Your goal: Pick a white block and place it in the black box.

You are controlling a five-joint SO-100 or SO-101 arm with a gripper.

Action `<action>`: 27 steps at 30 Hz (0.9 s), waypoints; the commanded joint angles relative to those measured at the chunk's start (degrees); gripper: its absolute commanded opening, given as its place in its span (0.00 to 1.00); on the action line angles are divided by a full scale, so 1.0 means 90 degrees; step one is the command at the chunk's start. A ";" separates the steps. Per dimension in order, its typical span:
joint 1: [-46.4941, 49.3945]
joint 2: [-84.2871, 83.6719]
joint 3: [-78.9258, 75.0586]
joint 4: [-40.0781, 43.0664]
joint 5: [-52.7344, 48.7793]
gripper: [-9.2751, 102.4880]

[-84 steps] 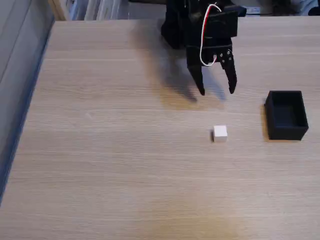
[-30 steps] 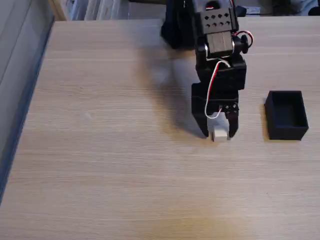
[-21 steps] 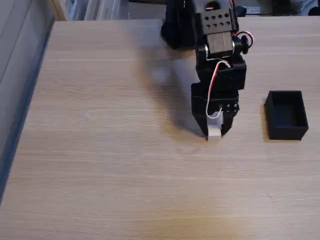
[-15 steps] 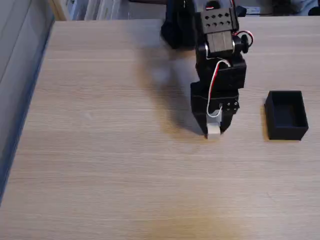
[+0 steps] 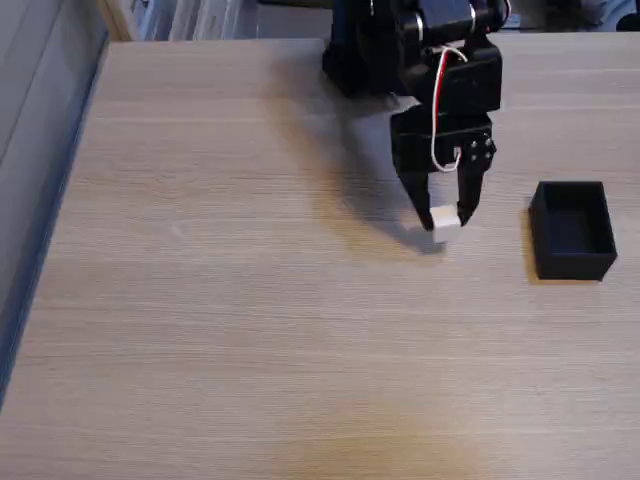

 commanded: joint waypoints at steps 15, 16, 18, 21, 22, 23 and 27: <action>-0.2676 0.1299 -0.0439 0.0225 0.0371 0.08; -0.2734 0.1162 -0.0557 0.0225 0.0371 0.08; -0.2832 0.0840 -0.0820 0.0225 0.0459 0.08; -0.2871 0.0322 -0.1299 0.0234 0.0586 0.08; -0.2871 0.0146 -0.1465 0.0244 0.0586 0.08; -0.2871 -0.0020 -0.1631 0.0264 0.0586 0.08; -0.2744 -0.0625 -0.2246 0.0391 0.0537 0.09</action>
